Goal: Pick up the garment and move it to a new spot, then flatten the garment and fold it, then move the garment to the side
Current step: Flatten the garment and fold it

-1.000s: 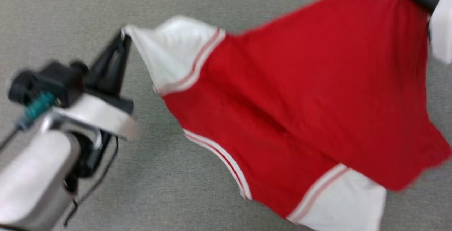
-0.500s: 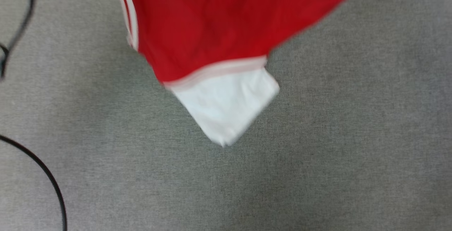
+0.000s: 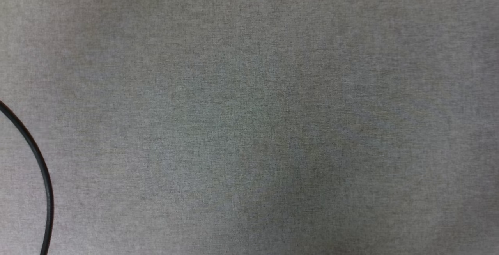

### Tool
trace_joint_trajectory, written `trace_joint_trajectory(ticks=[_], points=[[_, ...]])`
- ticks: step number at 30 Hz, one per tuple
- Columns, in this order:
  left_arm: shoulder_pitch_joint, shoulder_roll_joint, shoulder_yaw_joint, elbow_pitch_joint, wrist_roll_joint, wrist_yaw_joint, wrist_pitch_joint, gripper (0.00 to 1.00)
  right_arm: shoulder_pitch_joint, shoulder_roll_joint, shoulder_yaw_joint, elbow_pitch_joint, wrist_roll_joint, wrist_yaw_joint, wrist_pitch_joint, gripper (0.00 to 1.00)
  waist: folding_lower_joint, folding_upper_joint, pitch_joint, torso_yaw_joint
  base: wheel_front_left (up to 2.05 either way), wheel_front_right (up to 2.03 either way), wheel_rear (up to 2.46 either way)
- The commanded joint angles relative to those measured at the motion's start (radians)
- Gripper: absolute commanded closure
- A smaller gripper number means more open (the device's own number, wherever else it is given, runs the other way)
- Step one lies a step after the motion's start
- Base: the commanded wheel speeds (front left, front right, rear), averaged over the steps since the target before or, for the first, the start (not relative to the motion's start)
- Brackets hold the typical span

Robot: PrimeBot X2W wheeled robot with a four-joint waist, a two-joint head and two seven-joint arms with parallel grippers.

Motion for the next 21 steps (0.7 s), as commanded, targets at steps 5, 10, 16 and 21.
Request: trace_joint_trajectory(ticks=[5,10,16,21], points=[[-0.021,-0.017,-0.013,0.081,0.002,-0.021,-0.043,1.0,-0.002,0.023,0.03,0.057,-0.008,-0.001,-0.049,1.0,-0.0002,0.0,0.018,0.011,0.0,0.0,0.0],[0.066,-0.024,-0.04,0.133,-0.012,-0.038,-0.086,1.0,0.083,0.018,0.085,0.101,0.015,-0.001,-0.101,1.0,-0.0002,0.0,0.008,0.016,0.0,0.0,0.0],[0.26,-0.022,-0.072,0.133,-0.042,-0.048,-0.139,1.0,0.247,0.011,0.184,0.119,0.068,-0.001,-0.168,1.0,-0.0002,0.0,-0.044,0.015,0.0,0.0,0.0],[0.476,0.0,-0.086,0.085,-0.075,-0.032,-0.168,1.0,0.406,-0.013,0.266,0.092,0.138,-0.001,-0.216,1.0,-0.0002,0.0,-0.109,0.01,0.0,0.0,0.0]])
